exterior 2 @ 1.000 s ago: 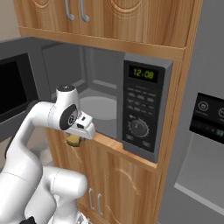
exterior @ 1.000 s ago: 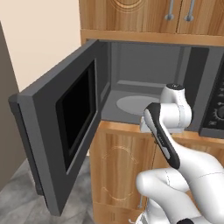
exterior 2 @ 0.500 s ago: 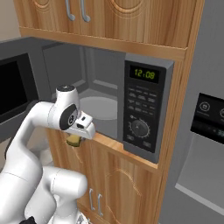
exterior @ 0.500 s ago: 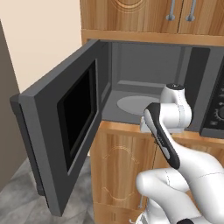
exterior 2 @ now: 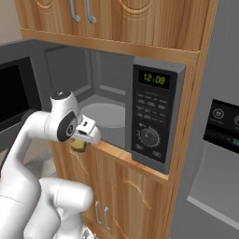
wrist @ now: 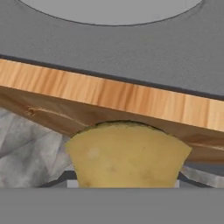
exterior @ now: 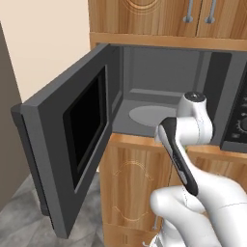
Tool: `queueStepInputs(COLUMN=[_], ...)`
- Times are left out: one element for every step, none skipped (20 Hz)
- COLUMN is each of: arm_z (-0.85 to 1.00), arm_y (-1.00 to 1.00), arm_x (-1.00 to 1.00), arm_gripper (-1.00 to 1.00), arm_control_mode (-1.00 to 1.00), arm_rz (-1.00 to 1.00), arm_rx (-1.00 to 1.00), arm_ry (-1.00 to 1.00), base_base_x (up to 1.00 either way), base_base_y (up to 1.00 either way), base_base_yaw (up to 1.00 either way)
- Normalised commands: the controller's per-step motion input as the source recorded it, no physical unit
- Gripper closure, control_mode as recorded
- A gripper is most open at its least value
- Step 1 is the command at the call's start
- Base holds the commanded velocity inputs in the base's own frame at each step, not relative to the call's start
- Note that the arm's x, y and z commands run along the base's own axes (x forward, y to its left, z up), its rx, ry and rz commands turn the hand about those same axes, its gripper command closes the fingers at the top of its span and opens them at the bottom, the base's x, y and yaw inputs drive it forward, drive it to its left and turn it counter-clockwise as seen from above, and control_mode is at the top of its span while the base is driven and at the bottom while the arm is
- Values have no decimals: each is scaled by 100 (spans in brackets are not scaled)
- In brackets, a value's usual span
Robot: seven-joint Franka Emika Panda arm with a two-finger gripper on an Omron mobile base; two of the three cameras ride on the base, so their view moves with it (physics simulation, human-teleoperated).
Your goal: Place the sponge inside the microwave to prepare for sanitizing.
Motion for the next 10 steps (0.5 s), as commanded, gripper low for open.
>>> queueStepInputs(arm_z=[29, 31, 40, 44, 51, 54, 49, 47, 46, 44], arm_y=[0, 0, 0, 0, 0, 0, 0, 0, 0, 0], arm_x=[-3, 0, 0, 1, 0, 1, 4, 3, 8, 11], arm_gripper=[100, 100, 100, 100, 100, 100, 100, 100, 100, 100], arm_control_mode=[-100, -100, -100, -100, -100, -100, -100, -100, -100, -100], arm_rz=[-4, -6, -11, -11, -11, -12, -13, -12, -12, -12], arm_rx=[-6, 0, 0, 0, 0, 0, 0, 0, 0, 0], arm_ry=[-18, -17, -16, -19, -19, -15, -12, -6, -5, -5], base_base_x=[0, 0, 0, 0, 0, 0, 0, 0, 0, 0], base_base_y=[0, 0, 0, 0, 0, 0, 0, 0, 0, 0], base_base_yaw=[0, 0, 0, 0, 0, 0, 0, 0, 0, 0])
